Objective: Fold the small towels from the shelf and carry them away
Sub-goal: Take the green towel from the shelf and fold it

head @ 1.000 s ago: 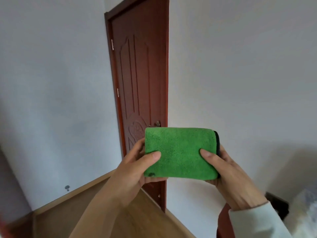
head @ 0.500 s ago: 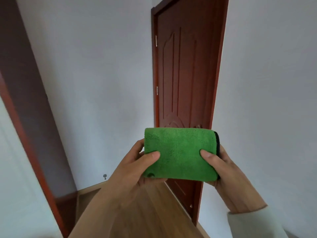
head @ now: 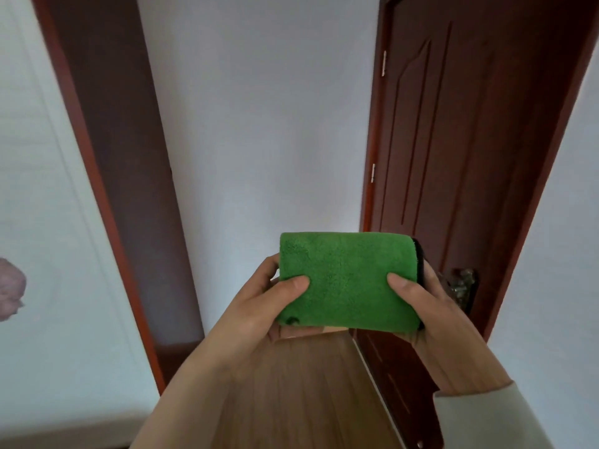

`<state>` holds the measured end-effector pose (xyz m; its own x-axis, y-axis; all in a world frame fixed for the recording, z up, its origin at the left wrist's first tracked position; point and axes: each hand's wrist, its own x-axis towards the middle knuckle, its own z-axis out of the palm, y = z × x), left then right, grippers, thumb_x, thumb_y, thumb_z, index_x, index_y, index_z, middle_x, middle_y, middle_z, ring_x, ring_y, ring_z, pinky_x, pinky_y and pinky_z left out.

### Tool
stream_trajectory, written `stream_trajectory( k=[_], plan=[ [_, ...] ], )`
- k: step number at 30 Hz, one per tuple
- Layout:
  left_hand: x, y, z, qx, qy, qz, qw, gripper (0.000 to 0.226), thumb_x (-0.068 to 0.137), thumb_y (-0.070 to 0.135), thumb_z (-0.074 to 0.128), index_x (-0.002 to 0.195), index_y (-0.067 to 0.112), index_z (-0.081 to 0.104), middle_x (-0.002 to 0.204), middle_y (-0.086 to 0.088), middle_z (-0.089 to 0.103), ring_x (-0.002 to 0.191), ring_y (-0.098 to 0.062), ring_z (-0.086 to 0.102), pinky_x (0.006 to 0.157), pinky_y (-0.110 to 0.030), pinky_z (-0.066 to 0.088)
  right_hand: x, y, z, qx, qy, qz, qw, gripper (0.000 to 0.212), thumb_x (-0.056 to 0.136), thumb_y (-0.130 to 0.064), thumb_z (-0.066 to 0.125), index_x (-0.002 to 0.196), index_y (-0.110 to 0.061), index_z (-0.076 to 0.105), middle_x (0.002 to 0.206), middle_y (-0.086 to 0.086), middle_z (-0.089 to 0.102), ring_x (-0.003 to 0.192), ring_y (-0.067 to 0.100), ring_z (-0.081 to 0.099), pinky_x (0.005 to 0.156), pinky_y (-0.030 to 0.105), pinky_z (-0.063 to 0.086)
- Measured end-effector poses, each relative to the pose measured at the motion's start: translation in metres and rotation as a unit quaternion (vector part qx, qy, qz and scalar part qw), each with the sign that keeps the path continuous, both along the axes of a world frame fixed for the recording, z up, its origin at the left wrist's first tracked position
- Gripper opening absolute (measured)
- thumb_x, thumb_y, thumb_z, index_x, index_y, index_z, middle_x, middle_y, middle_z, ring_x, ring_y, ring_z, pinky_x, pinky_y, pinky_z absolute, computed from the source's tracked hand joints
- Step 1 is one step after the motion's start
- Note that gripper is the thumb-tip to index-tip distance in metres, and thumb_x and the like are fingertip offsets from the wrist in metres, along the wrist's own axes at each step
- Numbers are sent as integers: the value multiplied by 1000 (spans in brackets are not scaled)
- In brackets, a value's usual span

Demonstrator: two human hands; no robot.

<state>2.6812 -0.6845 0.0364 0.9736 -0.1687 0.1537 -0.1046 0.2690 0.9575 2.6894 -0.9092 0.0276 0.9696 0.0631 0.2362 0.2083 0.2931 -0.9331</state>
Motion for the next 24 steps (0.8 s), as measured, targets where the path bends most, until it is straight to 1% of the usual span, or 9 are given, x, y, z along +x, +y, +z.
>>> stream_trajectory(
  k=[2,4,7,9,12,15,17,20,24],
  plan=[
    [11,6,0,5,6,17,1000,47,81,22,65,128,18,62,114,-6,78,99,-25,77,68,-35,63,19,7,-2,13,4,10,1000,41,76,-28,67,113,-45,71,114,-7,77,103,17,75,86,43,61],
    [24,15,0,10,7,40,999,46,81,23,66,127,20,64,116,-6,77,102,-27,77,70,-36,63,37,17,-2,19,2,23,1000,41,74,-27,67,112,-42,72,112,-5,78,101,18,75,80,38,64],
    [42,28,-1,4,8,65,998,45,81,23,66,126,21,65,118,-8,76,104,-28,76,70,-36,63,64,32,-3,20,-1,47,999,46,75,-26,66,119,-39,69,113,-5,77,102,18,75,74,35,64],
    [54,39,-4,-4,11,75,997,43,82,20,67,125,21,66,119,-8,76,104,-29,76,68,-36,63,81,44,-5,14,-8,61,998,49,75,-28,66,122,-42,66,116,-6,76,104,17,75,78,37,62],
    [75,63,-10,-13,12,92,996,40,86,16,76,124,19,66,118,-9,76,102,-30,76,66,-35,63,107,69,-9,1,-17,83,996,48,77,-30,65,121,-50,65,121,-9,74,109,15,73,88,41,57],
    [98,95,-17,-26,16,113,993,43,80,20,67,123,20,67,118,-9,76,102,-30,76,65,-36,64,137,101,-12,-1,-15,100,995,48,75,-32,66,117,-55,65,121,-11,74,108,13,73,79,34,60],
    [114,120,-20,-30,16,124,992,41,80,20,67,120,21,68,117,-9,77,101,-29,77,65,-36,64,159,128,-16,-5,-8,110,994,49,75,-31,65,117,-55,65,119,-12,74,107,12,73,83,37,59],
    [139,166,-22,-37,14,143,989,37,79,18,67,115,22,72,116,-10,77,98,-29,77,64,-37,64,195,176,-16,-23,-5,130,991,54,75,-32,65,125,-52,61,122,-13,73,110,12,72,94,46,54],
    [171,237,-21,-32,11,181,983,43,79,19,69,122,18,67,122,-10,74,101,-27,76,67,-40,65,242,251,-14,-27,-4,160,987,58,74,-34,65,128,-51,59,125,-12,72,112,11,70,99,48,52]
  ],
)
